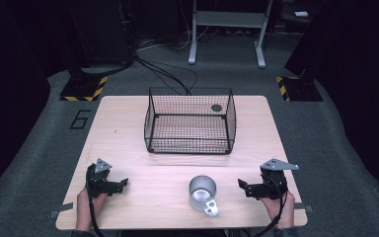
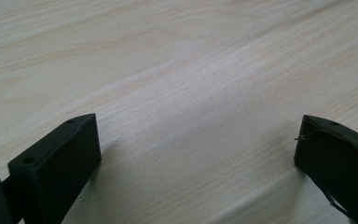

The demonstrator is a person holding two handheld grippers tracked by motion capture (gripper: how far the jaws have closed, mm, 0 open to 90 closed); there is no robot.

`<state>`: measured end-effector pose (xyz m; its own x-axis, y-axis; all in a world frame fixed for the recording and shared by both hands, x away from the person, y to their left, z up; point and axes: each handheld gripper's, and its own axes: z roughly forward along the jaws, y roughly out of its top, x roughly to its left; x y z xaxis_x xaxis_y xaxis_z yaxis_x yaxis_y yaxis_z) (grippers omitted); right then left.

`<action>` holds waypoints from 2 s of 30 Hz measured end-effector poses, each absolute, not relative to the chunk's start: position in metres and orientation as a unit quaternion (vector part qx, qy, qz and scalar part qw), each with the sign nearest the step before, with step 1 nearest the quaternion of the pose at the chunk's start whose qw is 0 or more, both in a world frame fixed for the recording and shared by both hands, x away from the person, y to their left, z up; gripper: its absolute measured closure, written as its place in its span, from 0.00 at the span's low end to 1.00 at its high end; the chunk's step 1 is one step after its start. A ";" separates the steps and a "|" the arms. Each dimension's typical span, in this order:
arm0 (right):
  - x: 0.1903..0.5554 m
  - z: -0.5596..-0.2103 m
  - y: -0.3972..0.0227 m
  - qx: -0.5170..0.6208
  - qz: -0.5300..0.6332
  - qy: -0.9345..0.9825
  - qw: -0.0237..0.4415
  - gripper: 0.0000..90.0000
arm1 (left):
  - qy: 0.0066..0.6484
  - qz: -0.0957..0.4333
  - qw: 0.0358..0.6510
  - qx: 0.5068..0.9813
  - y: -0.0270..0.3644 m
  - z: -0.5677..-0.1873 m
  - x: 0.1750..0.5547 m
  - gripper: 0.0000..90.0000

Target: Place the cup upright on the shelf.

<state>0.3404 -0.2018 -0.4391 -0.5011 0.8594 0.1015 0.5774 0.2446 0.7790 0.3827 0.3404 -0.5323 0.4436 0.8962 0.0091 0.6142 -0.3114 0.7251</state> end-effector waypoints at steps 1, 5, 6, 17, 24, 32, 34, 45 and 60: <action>0.339 -0.436 -0.197 0.459 0.401 0.774 0.172 0.00 | 0.483 0.212 0.333 0.782 0.340 -0.532 0.383 0.00; 0.336 -0.430 -0.182 0.439 0.416 0.781 0.156 0.00 | 0.483 0.212 0.333 0.782 0.340 -0.532 0.383 0.00; 0.335 -0.429 -0.179 0.434 0.419 0.783 0.154 0.00 | 0.483 0.212 0.333 0.782 0.340 -0.532 0.383 0.00; 0.326 -0.419 -0.136 0.371 0.438 0.811 0.112 0.00 | 0.483 0.212 0.333 0.782 0.340 -0.532 0.383 0.00; 0.326 -0.425 -0.109 0.343 0.420 0.835 0.090 0.00 | 0.484 0.212 0.333 0.781 0.340 -0.532 0.383 0.00; 0.328 -0.434 -0.090 0.330 0.394 0.853 0.092 0.00 | 0.484 0.212 0.333 0.781 0.340 -0.532 0.383 0.00; 0.329 -0.436 -0.086 0.328 0.390 0.856 0.085 0.00 | 0.483 0.212 0.333 0.781 0.340 -0.532 0.383 0.00; 0.333 -0.445 -0.071 0.316 0.365 0.872 0.085 0.00 | 0.483 0.212 0.333 0.782 0.340 -0.532 0.383 0.00; 0.333 -0.450 -0.066 0.321 0.348 0.875 0.105 0.05 | 0.483 0.212 0.333 0.782 0.340 -0.532 0.383 0.00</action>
